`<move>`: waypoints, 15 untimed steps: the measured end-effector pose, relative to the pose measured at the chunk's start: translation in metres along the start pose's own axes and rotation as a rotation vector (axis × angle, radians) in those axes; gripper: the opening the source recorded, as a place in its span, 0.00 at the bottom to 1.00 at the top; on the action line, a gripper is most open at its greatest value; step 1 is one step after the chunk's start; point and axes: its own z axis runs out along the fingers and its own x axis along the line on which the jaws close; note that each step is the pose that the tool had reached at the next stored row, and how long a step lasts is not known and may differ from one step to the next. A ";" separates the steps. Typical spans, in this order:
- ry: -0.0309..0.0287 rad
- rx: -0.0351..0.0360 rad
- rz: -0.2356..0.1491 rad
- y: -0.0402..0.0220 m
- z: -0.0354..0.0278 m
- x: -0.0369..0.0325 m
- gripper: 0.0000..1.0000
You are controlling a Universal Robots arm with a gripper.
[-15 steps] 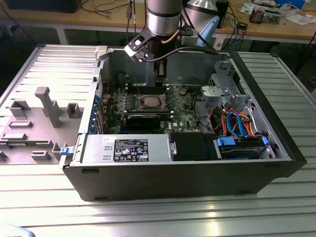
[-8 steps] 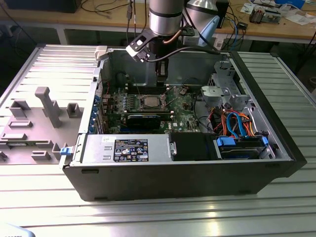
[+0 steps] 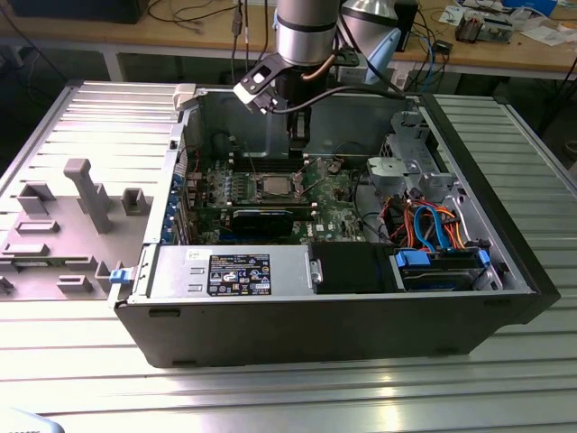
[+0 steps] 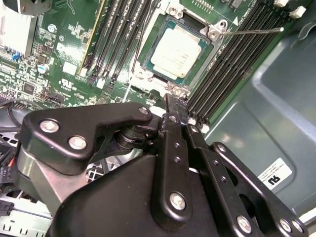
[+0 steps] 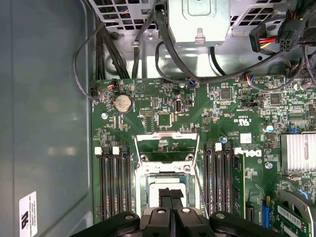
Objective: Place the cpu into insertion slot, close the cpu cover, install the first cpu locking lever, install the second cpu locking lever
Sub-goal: 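Close the cpu cover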
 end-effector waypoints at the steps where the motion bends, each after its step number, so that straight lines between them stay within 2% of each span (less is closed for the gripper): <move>1: 0.0000 0.0000 0.000 0.0011 0.0001 0.0000 0.11; 15: 0.0000 0.0000 0.000 0.0117 0.0010 0.0002 0.11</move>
